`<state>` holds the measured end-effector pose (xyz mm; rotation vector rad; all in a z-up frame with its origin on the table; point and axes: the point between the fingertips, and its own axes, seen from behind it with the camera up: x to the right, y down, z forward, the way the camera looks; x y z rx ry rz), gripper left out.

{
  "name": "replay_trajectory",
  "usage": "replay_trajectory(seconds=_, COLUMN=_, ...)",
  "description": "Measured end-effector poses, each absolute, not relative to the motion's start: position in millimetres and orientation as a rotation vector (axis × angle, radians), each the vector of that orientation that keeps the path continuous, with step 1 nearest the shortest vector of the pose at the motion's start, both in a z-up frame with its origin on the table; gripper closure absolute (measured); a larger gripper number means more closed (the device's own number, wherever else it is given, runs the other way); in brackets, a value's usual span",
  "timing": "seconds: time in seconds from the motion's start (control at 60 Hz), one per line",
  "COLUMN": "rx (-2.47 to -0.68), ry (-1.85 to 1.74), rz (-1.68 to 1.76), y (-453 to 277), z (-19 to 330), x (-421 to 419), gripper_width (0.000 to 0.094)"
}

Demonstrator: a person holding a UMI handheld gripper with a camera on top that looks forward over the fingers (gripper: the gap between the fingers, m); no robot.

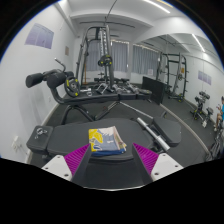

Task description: Fold towel

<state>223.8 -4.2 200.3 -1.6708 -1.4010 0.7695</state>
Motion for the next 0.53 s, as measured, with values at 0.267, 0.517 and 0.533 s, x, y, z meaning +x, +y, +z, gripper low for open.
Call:
replay_trajectory(seconds=0.267, rx=-1.608, ry=-1.426, rz=0.811, y=-58.0, z=241.9, x=346.1, gripper_width=0.008)
replay_trajectory(seconds=0.517, rx=-1.581, ry=-1.455, rz=0.861, y=-86.7, z=260.9, x=380.8, gripper_width=0.0081)
replay_trajectory(seconds=0.533, rx=-1.58, ry=-1.455, rz=0.863, y=-87.8, z=262.0, x=381.5, gripper_width=0.0083)
